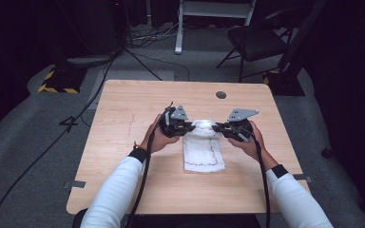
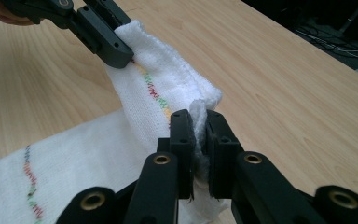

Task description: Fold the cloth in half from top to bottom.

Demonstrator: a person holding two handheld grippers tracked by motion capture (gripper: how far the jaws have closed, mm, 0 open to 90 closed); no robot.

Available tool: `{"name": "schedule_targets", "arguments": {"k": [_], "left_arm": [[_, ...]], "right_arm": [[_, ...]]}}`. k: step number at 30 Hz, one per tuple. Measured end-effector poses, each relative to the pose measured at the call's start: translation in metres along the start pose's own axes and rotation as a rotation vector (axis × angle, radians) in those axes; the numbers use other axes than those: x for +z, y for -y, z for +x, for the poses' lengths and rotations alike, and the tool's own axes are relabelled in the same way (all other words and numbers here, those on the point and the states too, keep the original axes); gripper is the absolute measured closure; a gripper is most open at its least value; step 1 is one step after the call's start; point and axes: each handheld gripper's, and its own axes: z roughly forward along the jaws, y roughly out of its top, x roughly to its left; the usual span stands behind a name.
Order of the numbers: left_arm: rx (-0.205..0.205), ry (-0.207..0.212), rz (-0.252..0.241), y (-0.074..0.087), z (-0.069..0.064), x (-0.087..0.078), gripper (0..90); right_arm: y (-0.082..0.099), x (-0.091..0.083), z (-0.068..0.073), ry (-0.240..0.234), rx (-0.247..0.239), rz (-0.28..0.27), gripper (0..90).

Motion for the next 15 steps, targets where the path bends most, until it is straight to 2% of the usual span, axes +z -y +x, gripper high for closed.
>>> {"name": "schedule_targets", "arguments": {"k": [5,7,12,15], "left_arm": [[0.018,0.034,0.013,0.008,-0.011,-0.001,81.2],[0.037,0.044,0.024,0.010,-0.016,-0.001,81.3],[0.038,0.069,0.022,0.017,-0.025,-0.003,80.7],[0.056,0.090,0.043,0.021,-0.032,-0.003,80.8]], "right_arm": [[0.008,-0.004,0.009,-0.035,-0.004,0.004,83.3],[0.012,-0.006,0.013,-0.050,-0.010,0.009,83.2],[0.020,-0.009,0.022,-0.085,-0.018,0.023,82.6],[0.024,-0.011,0.027,-0.107,-0.022,0.039,82.2]]}}
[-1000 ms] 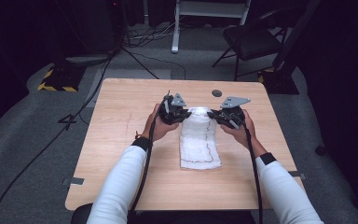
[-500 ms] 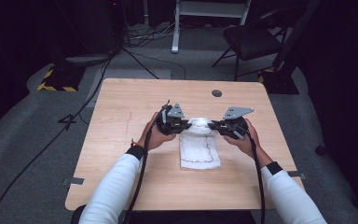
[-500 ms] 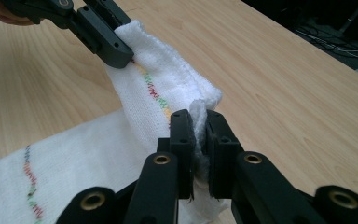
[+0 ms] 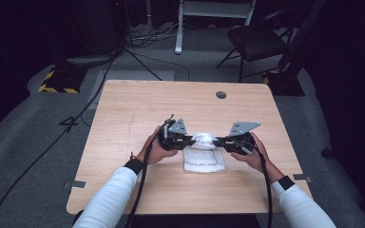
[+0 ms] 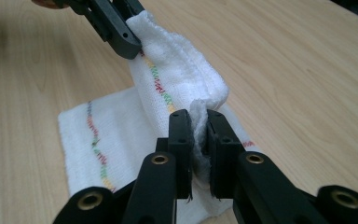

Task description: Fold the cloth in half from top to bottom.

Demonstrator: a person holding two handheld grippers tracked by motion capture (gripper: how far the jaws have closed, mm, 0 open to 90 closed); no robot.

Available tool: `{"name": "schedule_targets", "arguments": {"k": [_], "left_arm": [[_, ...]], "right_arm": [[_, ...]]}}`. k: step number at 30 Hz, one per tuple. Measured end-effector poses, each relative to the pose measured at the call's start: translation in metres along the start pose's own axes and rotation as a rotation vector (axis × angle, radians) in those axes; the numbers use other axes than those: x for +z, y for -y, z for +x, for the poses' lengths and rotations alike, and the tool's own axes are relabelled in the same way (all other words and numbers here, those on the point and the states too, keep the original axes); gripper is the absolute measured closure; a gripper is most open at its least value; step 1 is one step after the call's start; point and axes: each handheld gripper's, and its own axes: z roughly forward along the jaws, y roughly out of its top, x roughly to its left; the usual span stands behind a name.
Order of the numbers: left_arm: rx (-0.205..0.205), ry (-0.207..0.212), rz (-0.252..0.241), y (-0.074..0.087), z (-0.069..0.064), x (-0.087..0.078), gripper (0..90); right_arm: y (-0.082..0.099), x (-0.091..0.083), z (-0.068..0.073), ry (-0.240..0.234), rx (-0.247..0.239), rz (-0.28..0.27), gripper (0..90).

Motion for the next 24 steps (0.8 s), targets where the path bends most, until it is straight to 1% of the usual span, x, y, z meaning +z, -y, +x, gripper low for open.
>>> {"name": "schedule_targets", "arguments": {"k": [3,4,5,7,10,14,15,16,19,20,22,24], "left_arm": [[0.028,0.008,0.022,0.003,-0.007,0.000,81.0],[0.027,0.012,0.022,0.003,-0.009,0.000,81.0],[0.034,0.012,0.029,0.004,-0.012,0.000,81.0],[0.044,0.015,0.037,0.006,-0.015,0.000,80.8],[0.040,0.018,0.048,0.011,-0.019,-0.001,80.5],[0.036,0.020,0.071,0.018,-0.023,0.000,78.6],[0.043,0.024,0.078,0.020,-0.025,0.000,78.4],[0.037,0.026,0.081,0.021,-0.027,0.000,78.4],[0.045,0.025,0.093,0.024,-0.032,0.001,78.9],[0.046,0.021,0.095,0.025,-0.035,0.001,79.2],[0.043,0.024,0.102,0.028,-0.039,0.002,80.0],[0.051,0.027,0.115,0.030,-0.043,0.003,80.8]], "right_arm": [[0.004,-0.001,0.005,-0.016,-0.005,0.010,81.6],[0.005,-0.002,0.006,-0.019,-0.010,0.014,81.4],[0.006,-0.002,0.007,-0.021,-0.009,0.016,81.0],[0.010,-0.003,0.009,-0.035,0.001,0.018,79.9],[0.016,-0.002,0.012,-0.049,0.007,0.035,79.8],[0.021,-0.002,0.018,-0.054,-0.006,0.055,81.1],[0.021,-0.002,0.020,-0.054,-0.008,0.059,81.1],[0.022,-0.003,0.021,-0.058,-0.012,0.060,81.1],[0.025,-0.004,0.025,-0.071,-0.017,0.066,80.8],[0.026,-0.004,0.026,-0.075,-0.017,0.070,80.6],[0.030,-0.004,0.029,-0.085,-0.018,0.080,80.6],[0.034,-0.003,0.032,-0.092,-0.020,0.097,80.6]]}}
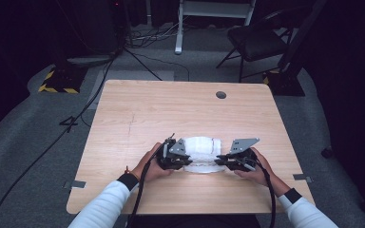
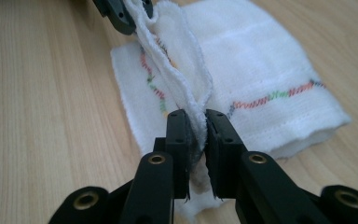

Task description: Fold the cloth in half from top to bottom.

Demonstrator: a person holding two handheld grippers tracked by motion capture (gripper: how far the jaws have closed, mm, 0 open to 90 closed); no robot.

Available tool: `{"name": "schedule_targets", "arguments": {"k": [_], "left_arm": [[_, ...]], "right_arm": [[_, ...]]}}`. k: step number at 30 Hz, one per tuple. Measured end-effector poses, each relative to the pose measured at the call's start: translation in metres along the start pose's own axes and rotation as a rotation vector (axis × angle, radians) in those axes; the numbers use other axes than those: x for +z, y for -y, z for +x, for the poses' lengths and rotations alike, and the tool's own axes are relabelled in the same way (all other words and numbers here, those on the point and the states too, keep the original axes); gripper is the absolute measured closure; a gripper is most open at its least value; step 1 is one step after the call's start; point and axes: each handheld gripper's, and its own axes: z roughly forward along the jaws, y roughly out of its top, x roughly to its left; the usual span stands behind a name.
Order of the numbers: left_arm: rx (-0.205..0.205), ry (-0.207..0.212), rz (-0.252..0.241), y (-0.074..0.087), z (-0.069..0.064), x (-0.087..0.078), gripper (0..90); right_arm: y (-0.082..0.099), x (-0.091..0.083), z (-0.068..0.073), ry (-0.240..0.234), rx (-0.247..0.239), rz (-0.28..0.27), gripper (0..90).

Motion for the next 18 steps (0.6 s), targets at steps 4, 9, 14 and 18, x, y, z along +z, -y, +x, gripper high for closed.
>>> {"name": "schedule_targets", "arguments": {"k": [4,9,14,18], "left_arm": [[-0.009,-0.003,0.013,0.004,-0.003,0.002,81.0],[-0.029,-0.002,0.018,0.010,-0.005,0.010,81.0],[0.013,-0.035,0.011,0.012,-0.008,0.012,81.9],[0.013,-0.016,0.002,0.013,0.001,0.014,83.0]], "right_arm": [[0.005,-0.001,0.005,-0.005,-0.006,0.016,80.6],[0.016,0.004,0.009,-0.002,0.002,0.034,82.1],[0.021,0.007,0.011,0.022,-0.002,0.034,83.2],[0.021,0.010,0.009,0.031,-0.005,0.028,84.4]]}}
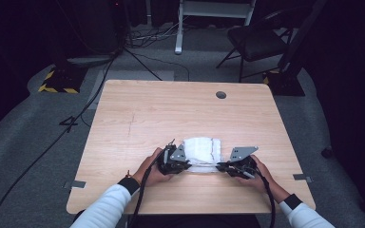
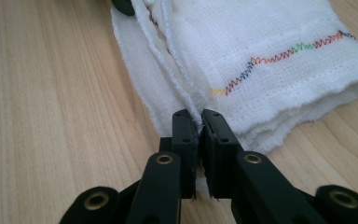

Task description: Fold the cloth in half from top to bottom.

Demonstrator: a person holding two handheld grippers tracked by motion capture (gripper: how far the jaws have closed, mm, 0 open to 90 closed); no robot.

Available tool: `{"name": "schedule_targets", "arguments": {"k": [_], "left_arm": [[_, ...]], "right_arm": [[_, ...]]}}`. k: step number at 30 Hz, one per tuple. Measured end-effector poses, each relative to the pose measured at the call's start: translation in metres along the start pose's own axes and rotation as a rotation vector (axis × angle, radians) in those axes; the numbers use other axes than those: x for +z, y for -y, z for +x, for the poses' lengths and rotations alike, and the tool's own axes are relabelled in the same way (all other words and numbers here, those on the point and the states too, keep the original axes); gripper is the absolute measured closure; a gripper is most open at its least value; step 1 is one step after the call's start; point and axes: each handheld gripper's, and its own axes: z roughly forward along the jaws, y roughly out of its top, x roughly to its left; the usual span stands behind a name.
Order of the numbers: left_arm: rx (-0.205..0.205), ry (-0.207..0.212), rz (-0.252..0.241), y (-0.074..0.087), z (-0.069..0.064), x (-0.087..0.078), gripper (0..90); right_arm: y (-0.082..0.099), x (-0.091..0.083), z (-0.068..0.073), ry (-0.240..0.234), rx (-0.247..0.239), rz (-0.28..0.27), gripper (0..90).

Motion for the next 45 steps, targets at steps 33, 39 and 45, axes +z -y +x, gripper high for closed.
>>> {"name": "schedule_targets", "arguments": {"k": [33,39,45], "left_arm": [[-0.121,-0.151,0.005,-0.011,0.032,-0.017,51.0],[-0.137,-0.186,0.010,-0.013,0.026,-0.025,36.2],[-0.152,-0.188,0.011,-0.013,0.019,-0.031,24.1]], "right_arm": [[-0.025,0.010,-0.028,0.123,-0.001,0.042,54.2],[-0.029,0.005,-0.023,0.117,-0.007,0.057,38.3],[-0.031,-0.003,-0.017,0.141,-0.013,0.060,30.9]]}}
